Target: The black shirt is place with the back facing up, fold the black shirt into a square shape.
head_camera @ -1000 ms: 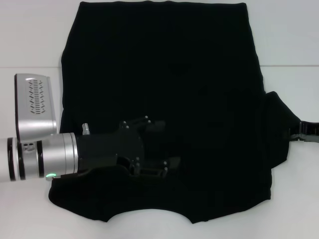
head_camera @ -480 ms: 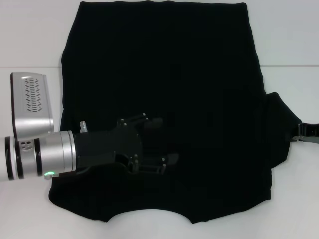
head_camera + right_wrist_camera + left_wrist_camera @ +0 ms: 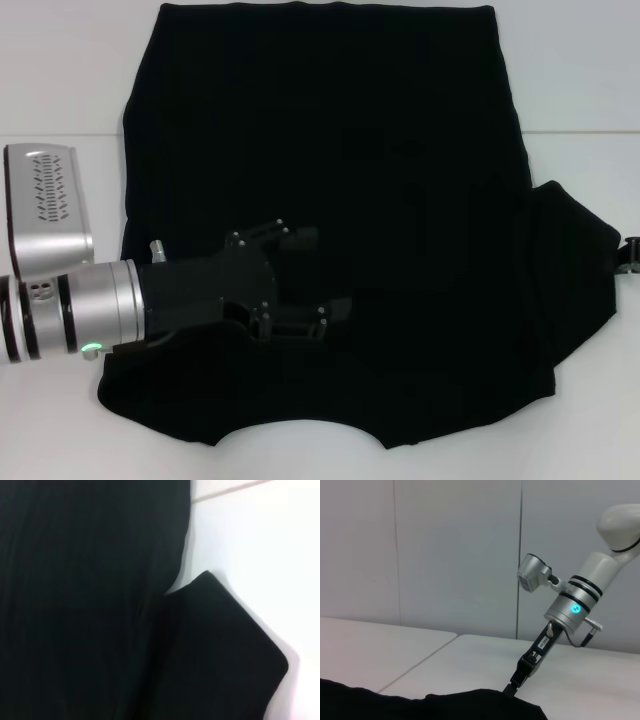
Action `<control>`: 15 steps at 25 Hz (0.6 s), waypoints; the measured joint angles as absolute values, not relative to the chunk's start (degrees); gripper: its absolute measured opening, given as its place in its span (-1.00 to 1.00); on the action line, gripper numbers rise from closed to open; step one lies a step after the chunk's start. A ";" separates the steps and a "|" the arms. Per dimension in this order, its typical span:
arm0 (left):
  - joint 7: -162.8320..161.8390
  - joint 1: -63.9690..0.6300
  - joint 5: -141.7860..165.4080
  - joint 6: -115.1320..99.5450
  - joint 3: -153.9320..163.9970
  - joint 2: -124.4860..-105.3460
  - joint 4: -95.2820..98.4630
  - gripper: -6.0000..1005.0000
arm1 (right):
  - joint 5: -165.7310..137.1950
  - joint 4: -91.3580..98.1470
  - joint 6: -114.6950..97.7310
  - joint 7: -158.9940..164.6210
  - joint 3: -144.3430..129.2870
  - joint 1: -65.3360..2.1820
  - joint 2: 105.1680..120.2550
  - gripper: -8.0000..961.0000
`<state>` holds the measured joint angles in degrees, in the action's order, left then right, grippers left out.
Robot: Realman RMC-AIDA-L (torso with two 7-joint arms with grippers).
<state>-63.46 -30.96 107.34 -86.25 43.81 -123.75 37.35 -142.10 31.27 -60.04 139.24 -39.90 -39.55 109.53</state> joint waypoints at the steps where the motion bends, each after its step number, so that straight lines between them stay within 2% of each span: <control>1: -63.46 -30.96 107.34 -86.25 43.81 -123.75 37.35 0.89 | -142.10 31.69 -60.03 139.21 -39.90 -39.42 109.51 -0.98; 15: -63.46 -30.30 106.93 -86.40 43.77 -123.93 36.97 0.89 | -142.12 33.42 -59.83 138.28 -39.90 -38.50 108.92 -0.99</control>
<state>-63.46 -30.30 106.93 -86.40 43.77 -123.93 36.97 -142.12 33.42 -59.83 138.28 -39.90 -38.50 108.92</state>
